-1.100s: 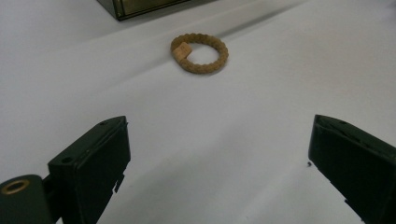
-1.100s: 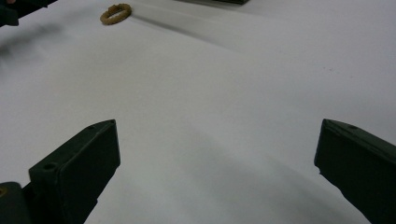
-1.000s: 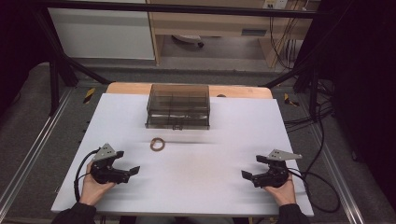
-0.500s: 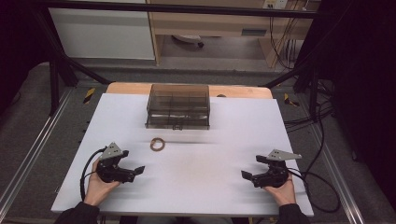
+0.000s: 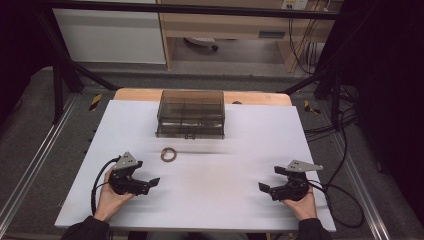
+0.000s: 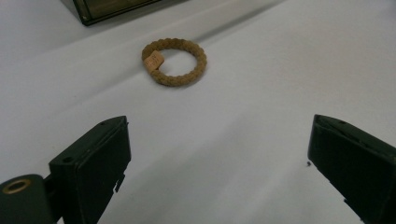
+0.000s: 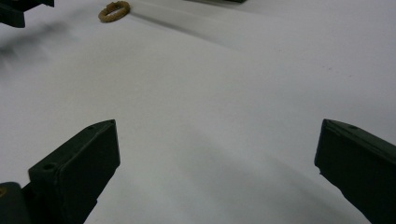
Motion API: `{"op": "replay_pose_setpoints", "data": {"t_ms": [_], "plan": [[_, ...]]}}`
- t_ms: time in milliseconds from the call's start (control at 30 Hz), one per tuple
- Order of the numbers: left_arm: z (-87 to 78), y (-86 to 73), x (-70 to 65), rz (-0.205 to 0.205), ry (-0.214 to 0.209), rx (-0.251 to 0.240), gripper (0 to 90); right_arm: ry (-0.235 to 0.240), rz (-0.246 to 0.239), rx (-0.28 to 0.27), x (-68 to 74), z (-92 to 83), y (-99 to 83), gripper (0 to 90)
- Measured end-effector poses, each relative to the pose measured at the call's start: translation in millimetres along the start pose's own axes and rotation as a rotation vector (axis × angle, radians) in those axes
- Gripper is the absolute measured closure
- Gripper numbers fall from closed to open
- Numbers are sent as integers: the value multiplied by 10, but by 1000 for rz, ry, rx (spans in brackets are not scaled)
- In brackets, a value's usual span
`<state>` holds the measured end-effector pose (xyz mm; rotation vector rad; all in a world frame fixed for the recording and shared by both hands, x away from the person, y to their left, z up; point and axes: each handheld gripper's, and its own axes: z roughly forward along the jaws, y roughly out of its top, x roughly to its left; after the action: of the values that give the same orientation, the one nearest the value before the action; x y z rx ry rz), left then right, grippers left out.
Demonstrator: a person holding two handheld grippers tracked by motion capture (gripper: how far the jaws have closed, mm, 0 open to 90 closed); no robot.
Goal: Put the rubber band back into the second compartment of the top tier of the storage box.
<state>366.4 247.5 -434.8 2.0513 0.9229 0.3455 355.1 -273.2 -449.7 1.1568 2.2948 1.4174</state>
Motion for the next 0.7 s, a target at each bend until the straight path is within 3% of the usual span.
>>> {"op": "replay_pose_setpoints", "data": {"t_ms": [700], "plan": [[61,220,-87,17,8,9,59,-5,0,3,3,-3,0,7]]}}
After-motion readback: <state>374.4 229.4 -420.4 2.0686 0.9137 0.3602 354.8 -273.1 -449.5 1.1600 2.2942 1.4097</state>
